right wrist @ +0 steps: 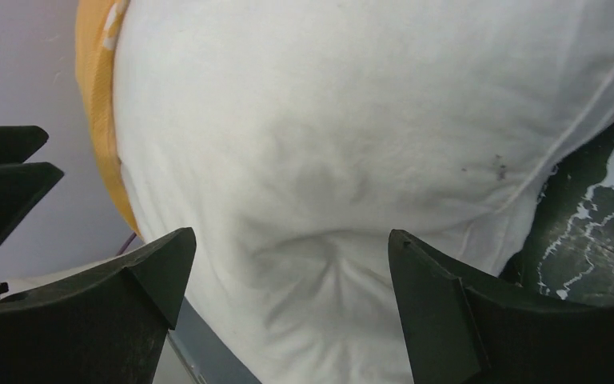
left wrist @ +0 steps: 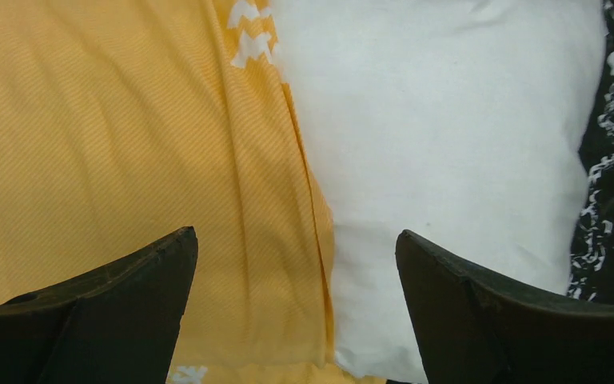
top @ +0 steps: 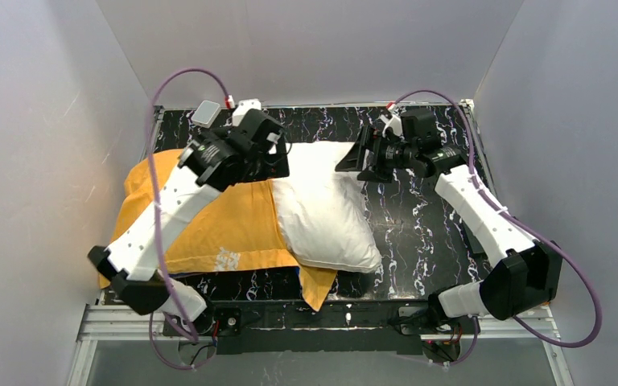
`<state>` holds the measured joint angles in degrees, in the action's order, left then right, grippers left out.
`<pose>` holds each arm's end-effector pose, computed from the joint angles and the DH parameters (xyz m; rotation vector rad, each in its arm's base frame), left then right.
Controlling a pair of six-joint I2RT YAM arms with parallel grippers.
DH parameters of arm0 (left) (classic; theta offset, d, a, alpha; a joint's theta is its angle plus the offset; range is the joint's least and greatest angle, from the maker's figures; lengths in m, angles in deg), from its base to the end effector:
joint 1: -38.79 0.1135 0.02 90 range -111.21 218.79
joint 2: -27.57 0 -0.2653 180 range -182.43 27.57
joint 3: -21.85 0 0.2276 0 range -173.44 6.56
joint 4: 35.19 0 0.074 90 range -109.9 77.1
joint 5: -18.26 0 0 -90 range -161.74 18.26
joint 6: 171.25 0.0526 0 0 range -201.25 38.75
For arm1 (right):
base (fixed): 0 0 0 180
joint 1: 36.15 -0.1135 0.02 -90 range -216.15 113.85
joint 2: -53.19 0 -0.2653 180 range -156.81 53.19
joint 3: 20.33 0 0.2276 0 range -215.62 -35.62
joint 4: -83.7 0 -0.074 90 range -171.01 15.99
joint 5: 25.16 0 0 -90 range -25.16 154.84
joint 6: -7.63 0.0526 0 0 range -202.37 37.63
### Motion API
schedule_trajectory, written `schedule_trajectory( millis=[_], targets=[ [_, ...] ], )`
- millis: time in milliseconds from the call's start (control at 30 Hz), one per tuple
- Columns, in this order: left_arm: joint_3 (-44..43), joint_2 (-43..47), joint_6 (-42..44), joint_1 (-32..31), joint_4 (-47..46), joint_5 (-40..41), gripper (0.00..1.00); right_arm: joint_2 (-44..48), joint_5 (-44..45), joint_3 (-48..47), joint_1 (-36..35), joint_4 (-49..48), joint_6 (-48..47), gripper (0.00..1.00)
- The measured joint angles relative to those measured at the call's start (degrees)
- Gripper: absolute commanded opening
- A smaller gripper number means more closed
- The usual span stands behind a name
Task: Put the pillow into the pillowcase
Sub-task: Stuff the pillow into the pillowcase.
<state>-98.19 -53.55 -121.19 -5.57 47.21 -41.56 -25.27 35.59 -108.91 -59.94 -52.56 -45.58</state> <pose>0.1921 -0.1509 0.4364 -0.1700 2.2082 -0.1948 0.2557 0.1408 0.3470 -0.0588 2.3053 1.1320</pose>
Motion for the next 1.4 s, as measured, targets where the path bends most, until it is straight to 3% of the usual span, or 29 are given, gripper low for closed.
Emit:
schedule_trajectory(
  millis=[133, 233, 333, 400, 467, 533, 600, 667, 867, 1033, 1267, 1400],
  targets=[
    [0.0, -5.5, 1.9, 1.8, 0.5, -2.4, 0.86, -0.5, 0.4, 0.2, 2.5, 1.9, 0.1, 0.98],
    [0.6, -7.0, 2.5, 3.5, 0.5, -3.5, 0.66, -1.3, -0.5, 1.6, 3.3, 1.3, 0.8, 0.98],
    [1.8, -7.0, 3.0, 6.0, 0.8, -4.1, 0.54, -2.8, -2.4, 3.9, 3.5, -0.8, 2.2, 0.98],
    [2.1, -7.1, 3.2, 7.5, 1.0, -4.4, 0.37, -4.7, -4.0, 5.1, 3.5, -2.2, 3.4, 0.98],
    [2.1, -7.6, 3.6, 8.9, 1.1, -5.1, 0.15, -6.7, -5.7, 5.8, 3.5, -4.1, 4.6, 0.98],
    [2.1, -8.2, 4.3, 9.7, 1.2, -5.7, 0.00, -8.3, -7.3, 6.1, 3.5, -5.9, 5.6, 0.98],
    [1.9, -8.8, 4.8, 10.1, 1.2, -6.2, 0.00, -9.2, -8.6, 6.3, 3.5, -7.8, 6.6, 0.97],
    [1.0, -9.5, 6.0, 10.1, 1.4, -7.2, 0.00, -9.6, -9.9, 6.8, 3.5, -9.9, 7.7, 0.89],
    [-1.2, -9.4, 8.4, 10.8, -0.4, -14.1, 0.00, -9.7, -14.1, 12.6, 3.5, -22.8, 14.6, 0.39],
    [1.4, -7.2, 5.9, 11.9, -7.7, -25.7, 0.00, -10.3, -16.3, 16.5, 3.1, -34.6, 22.2, 0.03],
    [-0.8, -11.2, -2.1, 7.7, -16.1, -36.3, 0.00, -13.5, -16.8, 16.9, 1.1, -51.2, 31.7, 0.01],
    [-13.9, -22.9, -9.7, -0.3, -29.5, -48.4, 0.00, -15.7, -16.8, 16.9, -1.7, -64.4, 39.3, 0.01]
  ],
)
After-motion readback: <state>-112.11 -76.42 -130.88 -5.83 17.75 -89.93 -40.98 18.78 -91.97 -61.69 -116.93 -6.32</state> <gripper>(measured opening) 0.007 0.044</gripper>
